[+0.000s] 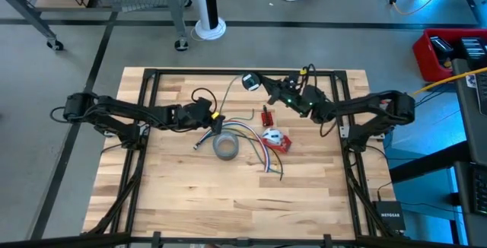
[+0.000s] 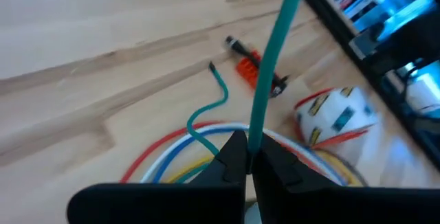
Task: Coil cords
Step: Coil the green wire onto the black spool
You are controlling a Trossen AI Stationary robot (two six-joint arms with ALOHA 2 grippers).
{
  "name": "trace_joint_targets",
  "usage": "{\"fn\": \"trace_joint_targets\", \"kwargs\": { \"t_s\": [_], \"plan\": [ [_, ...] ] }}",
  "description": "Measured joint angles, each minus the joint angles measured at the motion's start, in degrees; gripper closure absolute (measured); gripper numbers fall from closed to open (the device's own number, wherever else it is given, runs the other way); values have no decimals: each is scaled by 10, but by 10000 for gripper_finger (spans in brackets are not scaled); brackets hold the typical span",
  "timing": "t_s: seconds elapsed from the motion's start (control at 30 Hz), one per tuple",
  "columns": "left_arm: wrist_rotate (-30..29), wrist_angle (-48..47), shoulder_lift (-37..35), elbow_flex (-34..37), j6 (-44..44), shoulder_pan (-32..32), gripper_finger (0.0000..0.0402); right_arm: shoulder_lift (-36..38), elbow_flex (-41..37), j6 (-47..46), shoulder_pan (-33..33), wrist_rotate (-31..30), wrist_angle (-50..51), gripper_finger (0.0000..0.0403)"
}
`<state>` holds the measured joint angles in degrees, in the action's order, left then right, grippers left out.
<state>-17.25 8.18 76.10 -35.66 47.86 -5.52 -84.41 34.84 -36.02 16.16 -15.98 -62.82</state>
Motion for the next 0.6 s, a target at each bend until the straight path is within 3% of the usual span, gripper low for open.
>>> {"fn": "trace_joint_targets", "kwargs": {
  "t_s": [0.2, 0.6],
  "plan": [
    [2, 47, 3, -1, 2, 0, 401, -42, 38, 2, 0, 0, -1, 395],
    [4, 53, 4, -1, 13, -1, 401, -112, 116, 18, 0, 25, -1, 395]
  ]
}}
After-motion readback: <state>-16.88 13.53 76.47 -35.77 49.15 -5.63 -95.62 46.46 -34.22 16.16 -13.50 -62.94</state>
